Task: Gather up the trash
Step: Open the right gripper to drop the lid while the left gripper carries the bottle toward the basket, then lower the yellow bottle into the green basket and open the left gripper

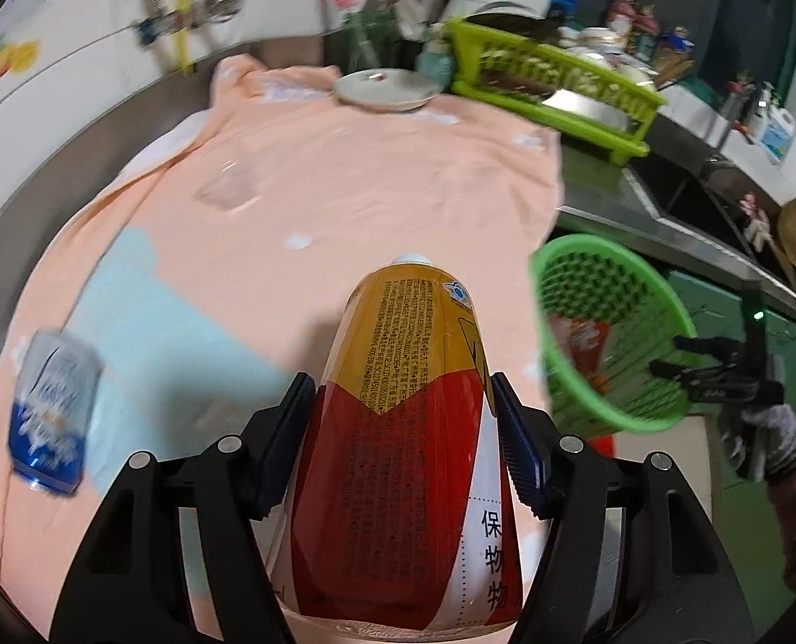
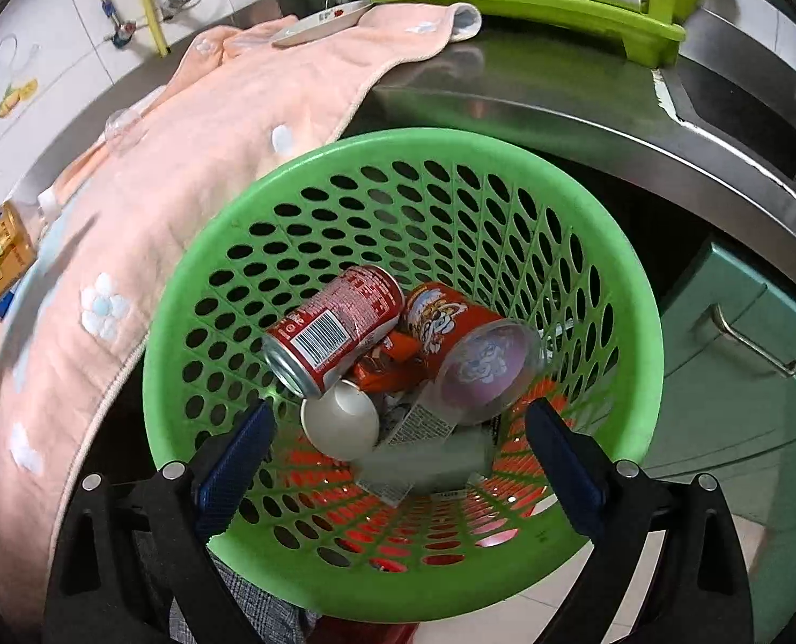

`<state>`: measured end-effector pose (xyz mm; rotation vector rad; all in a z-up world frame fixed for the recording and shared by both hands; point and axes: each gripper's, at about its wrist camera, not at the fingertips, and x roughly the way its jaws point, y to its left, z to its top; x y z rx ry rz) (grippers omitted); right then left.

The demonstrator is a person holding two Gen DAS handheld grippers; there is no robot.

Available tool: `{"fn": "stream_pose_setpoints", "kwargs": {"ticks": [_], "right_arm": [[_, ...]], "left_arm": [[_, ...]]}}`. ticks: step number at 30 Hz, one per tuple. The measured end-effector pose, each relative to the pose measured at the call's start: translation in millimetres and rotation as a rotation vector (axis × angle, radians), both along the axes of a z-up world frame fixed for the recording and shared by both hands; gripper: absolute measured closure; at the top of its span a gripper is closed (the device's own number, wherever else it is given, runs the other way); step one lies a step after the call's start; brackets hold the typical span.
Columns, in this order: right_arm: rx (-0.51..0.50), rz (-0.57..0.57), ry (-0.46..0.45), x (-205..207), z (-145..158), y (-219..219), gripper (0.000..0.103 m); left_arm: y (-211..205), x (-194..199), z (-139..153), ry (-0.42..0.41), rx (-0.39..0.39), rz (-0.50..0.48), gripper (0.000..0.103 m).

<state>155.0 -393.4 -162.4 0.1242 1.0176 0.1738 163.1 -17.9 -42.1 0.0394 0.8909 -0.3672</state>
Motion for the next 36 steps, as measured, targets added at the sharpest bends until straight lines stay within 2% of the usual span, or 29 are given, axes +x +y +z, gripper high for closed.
{"fn": "stream_pose_setpoints", "kwargs": {"ticks": [4, 8, 14, 18, 28, 36], "right_arm": [[0.021, -0.002, -0.016, -6, 6, -6, 0.012], [0.004, 0.001, -0.085, -23, 27, -12, 0.012], [0.024, -0.007, -0.148, -45, 50, -29, 0.012], [0.034, -0.022, -0.182, -58, 58, -41, 0.012], [0.061, -0.055, -0.177, -70, 48, -58, 0.012], [0.096, -0.066, -0.161, -72, 40, -63, 0.012]], "left_arm": [[-48, 7, 7, -0.013, -0.034, -0.081, 0.039], [-101, 15, 3, 0.001, -0.056, -0.157, 0.039], [-174, 29, -24, 0.059, -0.091, -0.236, 0.039], [-208, 39, -48, 0.110, -0.097, -0.239, 0.039], [-258, 49, -105, 0.200, -0.073, -0.236, 0.038], [-268, 55, -133, 0.268, -0.090, -0.213, 0.037]]}}
